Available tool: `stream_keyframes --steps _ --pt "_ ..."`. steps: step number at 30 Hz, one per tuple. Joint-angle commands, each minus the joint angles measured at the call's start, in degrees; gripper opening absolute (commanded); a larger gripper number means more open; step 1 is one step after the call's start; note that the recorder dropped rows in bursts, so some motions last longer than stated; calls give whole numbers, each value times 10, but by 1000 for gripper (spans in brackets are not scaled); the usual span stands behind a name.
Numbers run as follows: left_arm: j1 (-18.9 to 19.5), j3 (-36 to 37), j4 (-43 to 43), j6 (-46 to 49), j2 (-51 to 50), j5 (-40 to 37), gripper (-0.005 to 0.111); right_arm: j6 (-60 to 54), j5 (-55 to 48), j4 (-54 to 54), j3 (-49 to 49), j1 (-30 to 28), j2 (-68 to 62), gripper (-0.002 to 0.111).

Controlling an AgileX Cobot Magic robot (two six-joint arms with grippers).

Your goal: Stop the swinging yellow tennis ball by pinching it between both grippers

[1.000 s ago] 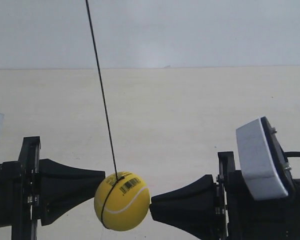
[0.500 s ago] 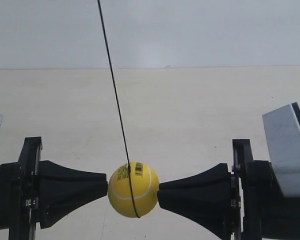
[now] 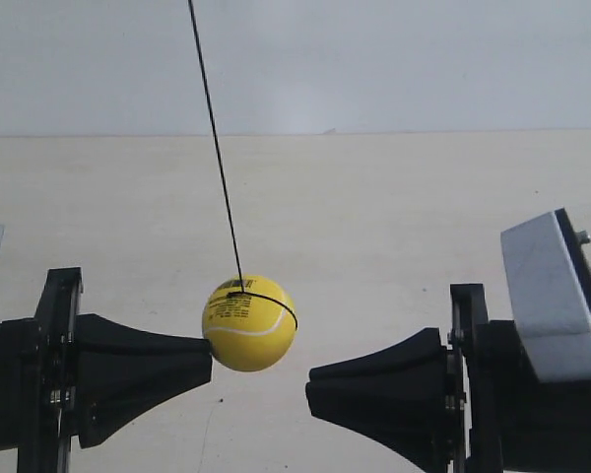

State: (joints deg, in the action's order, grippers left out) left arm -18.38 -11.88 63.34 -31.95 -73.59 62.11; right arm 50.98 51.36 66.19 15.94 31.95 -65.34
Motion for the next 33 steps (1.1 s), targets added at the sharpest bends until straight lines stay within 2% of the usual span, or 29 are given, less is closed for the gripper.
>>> stream_keyframes --steps 1,22,33 --pt "-2 2 -6 2 -1 8 5 -17 8 -11 1 0 0 0" --pt "-2 2 10 -10 -1 17 5 -17 -1 -20 1 0 0 0" --pt "-2 2 21 -18 -1 26 5 -24 61 -14 1 0 -64 0"
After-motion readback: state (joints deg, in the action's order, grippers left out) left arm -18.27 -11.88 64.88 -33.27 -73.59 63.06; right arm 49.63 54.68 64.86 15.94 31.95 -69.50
